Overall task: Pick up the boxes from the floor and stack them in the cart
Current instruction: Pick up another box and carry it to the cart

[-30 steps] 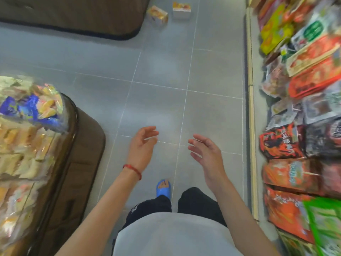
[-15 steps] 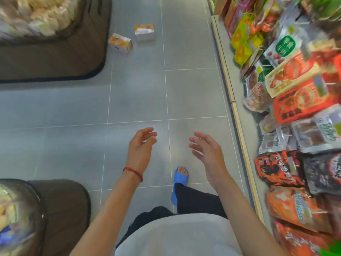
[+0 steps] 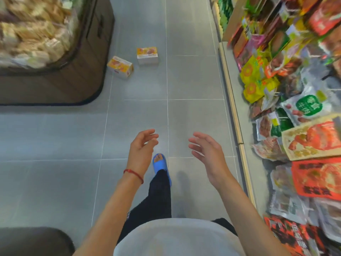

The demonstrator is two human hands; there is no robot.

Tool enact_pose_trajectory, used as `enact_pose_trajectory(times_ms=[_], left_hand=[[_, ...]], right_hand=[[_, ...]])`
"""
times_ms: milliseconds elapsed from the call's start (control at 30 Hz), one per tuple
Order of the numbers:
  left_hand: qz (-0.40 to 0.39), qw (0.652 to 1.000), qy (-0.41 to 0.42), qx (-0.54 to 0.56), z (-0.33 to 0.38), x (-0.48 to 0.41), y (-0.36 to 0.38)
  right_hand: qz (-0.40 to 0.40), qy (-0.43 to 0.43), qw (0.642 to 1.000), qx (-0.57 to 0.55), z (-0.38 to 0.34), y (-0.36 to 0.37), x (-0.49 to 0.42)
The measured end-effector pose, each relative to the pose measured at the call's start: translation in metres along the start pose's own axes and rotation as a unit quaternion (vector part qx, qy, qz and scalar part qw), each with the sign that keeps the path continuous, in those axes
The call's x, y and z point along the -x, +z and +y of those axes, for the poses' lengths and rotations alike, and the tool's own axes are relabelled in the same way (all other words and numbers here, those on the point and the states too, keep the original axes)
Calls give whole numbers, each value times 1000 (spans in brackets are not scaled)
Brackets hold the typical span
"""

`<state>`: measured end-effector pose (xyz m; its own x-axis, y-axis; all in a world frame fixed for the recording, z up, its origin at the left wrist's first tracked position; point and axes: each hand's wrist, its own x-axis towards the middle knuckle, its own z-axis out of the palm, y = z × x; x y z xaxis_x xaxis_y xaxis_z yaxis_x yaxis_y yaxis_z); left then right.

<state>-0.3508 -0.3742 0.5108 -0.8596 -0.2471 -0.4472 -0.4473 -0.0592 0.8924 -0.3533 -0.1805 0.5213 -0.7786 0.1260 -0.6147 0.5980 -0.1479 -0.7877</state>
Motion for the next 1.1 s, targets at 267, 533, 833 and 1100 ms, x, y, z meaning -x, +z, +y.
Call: enact_pose_trajectory(times_ms=[267, 533, 833, 1100], left_hand=[[-5, 1000, -7, -5, 94, -190, -4], [-9, 999, -34, -6, 167, -346, 18], [21, 997, -67, -27, 251, -548, 48], [57, 995, -84, 11, 322, -705, 55]], right_hand=[[10, 13, 1000, 8, -115, 95, -142], [-1, 42, 999, 13, -206, 154, -273], [-25, 67, 997, 22, -330, 213, -481], [-52, 84, 992, 73, -438, 282, -635]])
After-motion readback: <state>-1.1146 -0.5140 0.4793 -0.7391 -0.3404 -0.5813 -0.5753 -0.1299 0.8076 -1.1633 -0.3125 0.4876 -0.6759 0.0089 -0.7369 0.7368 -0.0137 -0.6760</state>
